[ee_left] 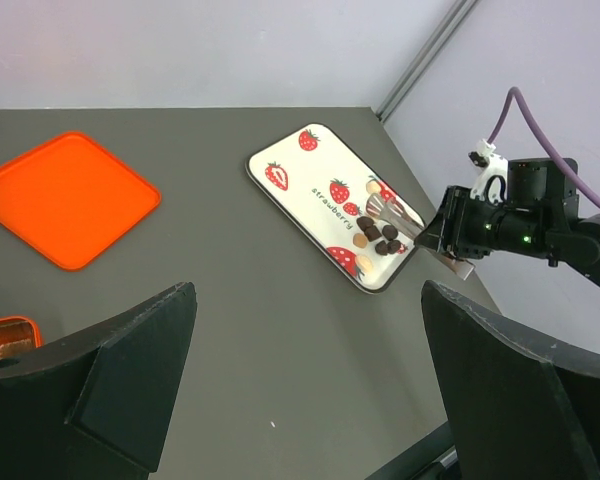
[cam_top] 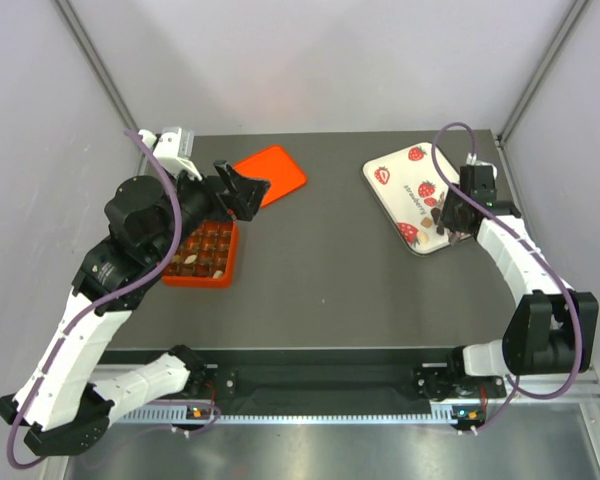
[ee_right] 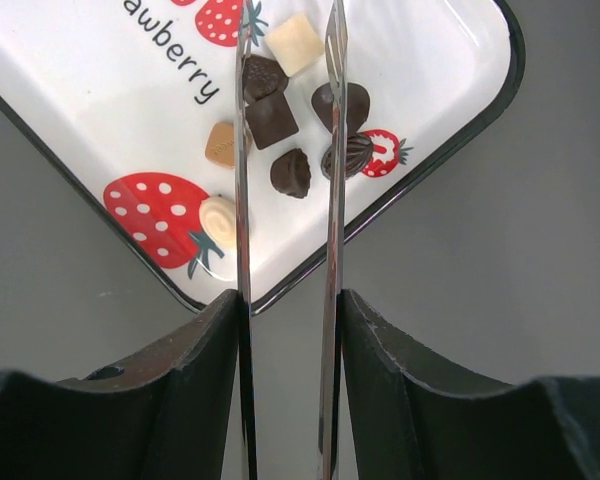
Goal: Pack the chocolate
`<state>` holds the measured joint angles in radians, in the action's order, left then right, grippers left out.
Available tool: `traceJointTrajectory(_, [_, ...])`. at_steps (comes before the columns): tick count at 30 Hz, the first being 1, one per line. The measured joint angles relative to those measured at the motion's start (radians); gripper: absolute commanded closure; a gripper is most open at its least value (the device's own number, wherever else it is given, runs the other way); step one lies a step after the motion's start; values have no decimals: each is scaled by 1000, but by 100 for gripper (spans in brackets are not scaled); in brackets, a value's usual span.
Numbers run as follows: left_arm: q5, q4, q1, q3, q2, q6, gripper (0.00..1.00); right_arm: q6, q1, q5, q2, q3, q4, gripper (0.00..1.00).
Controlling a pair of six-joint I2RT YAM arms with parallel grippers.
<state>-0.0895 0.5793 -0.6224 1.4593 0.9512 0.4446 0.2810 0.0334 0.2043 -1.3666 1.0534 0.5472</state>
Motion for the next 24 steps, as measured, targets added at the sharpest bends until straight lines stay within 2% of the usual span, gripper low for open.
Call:
traceJointTrajectory(12, [0,0,0,-1,0,0,1,0,-4,0,-37,-14,-2,58])
traceJointTrajectory(24, [-1,0,0,-2,-1,0,1,-8,-4,-9,-80,-13,-9,67])
